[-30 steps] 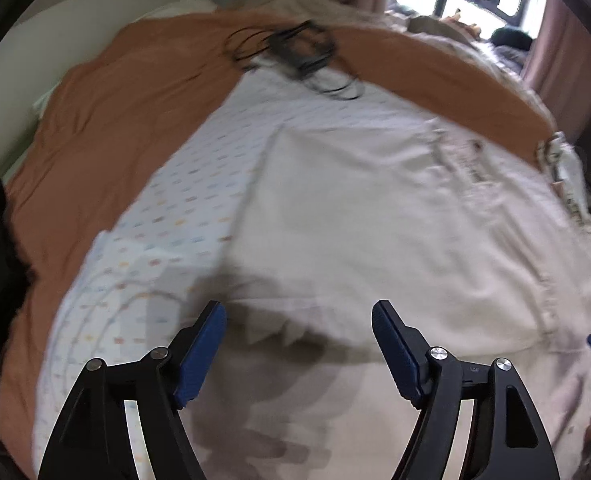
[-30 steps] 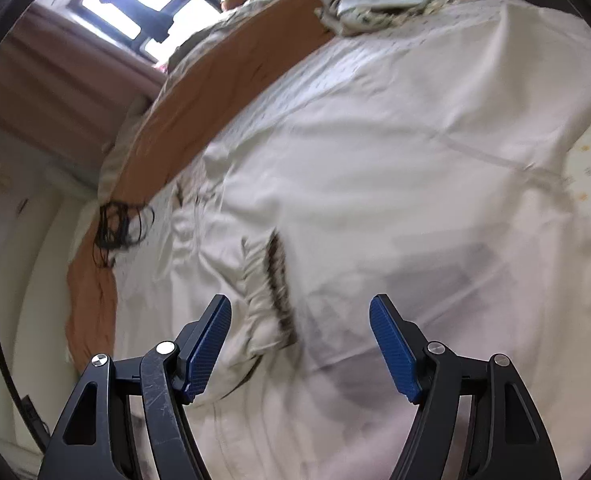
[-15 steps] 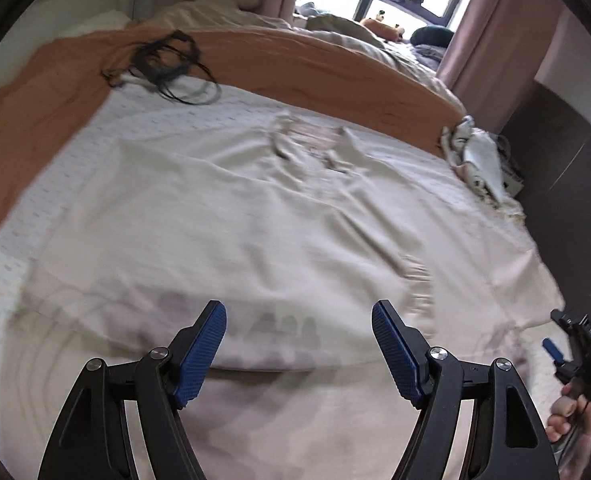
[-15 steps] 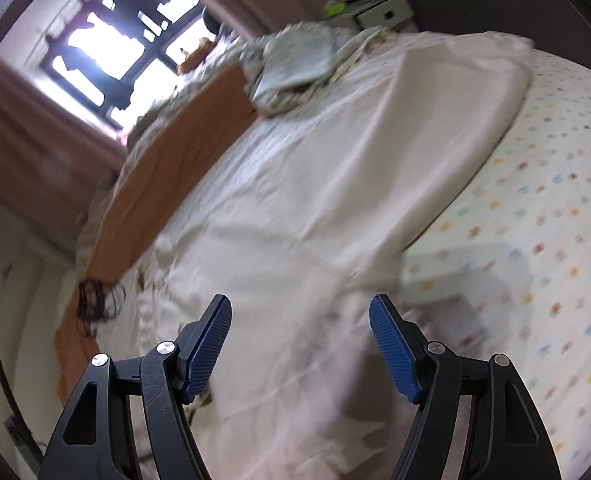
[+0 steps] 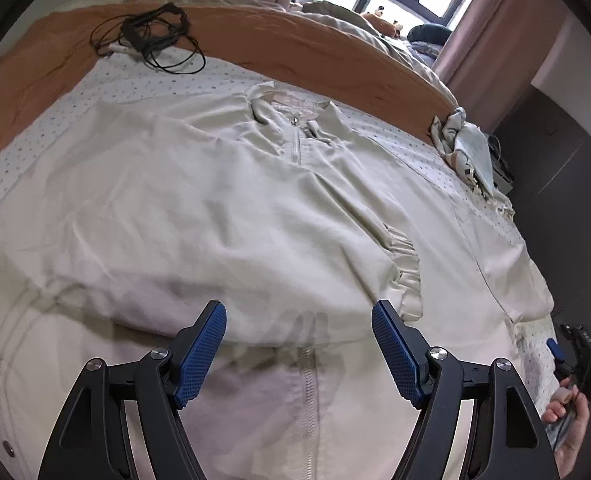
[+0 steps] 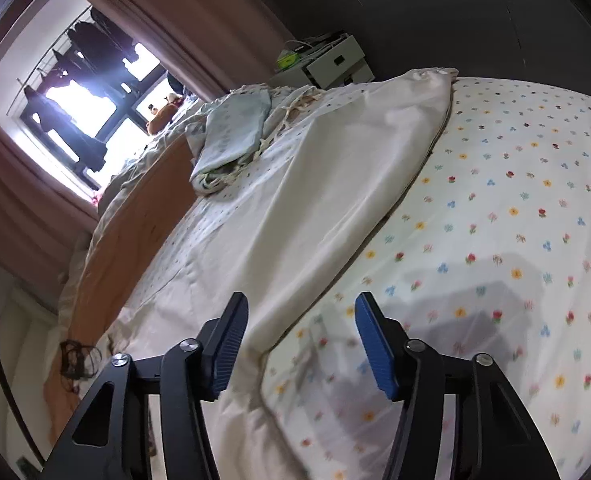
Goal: Fold large clothes
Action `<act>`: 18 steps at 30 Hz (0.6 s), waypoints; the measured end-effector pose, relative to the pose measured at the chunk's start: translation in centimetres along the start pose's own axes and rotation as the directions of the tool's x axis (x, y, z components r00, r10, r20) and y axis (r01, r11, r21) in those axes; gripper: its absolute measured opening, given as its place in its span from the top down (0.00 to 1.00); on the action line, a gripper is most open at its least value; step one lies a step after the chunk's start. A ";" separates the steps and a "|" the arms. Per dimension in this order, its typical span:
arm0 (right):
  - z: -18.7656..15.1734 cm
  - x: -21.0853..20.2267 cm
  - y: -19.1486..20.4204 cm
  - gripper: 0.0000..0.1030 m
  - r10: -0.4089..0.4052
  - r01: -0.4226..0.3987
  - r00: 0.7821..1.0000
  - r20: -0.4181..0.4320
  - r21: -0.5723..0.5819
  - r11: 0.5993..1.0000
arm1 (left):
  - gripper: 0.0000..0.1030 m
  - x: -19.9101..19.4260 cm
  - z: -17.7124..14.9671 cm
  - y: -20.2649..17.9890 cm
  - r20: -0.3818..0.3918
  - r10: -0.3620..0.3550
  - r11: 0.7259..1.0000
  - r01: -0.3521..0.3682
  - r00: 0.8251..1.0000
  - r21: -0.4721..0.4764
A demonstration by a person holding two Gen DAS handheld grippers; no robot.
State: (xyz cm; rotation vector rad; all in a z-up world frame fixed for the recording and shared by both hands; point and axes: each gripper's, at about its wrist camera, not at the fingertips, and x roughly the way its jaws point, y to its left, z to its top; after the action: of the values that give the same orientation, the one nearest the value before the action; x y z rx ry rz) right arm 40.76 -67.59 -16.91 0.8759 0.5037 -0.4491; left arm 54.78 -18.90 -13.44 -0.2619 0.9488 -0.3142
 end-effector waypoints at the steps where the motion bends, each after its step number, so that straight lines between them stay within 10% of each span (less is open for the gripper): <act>1: 0.2 0.4 -0.5 0.51 0.003 -0.003 1.000 -0.003 0.009 1.000 | 0.26 0.0 -0.1 0.2 0.003 0.009 1.000 -0.009 1.000 0.005; 13: 2.1 5.9 -3.8 0.56 0.012 -0.009 1.000 -0.026 0.115 0.993 | 0.26 2.2 -0.7 1.7 -0.043 0.013 1.000 -0.013 0.999 -0.008; 18: 3.4 7.8 -5.1 0.82 0.040 -0.035 0.999 -0.024 0.168 0.985 | 0.26 2.1 -0.5 2.0 -0.040 0.017 1.000 -0.017 0.999 -0.014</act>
State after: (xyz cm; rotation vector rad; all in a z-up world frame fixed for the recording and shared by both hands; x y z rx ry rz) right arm 44.84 -74.45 -22.72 1.0527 0.4788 -0.4501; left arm 55.80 -17.90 -16.03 -0.2611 0.9925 -0.2980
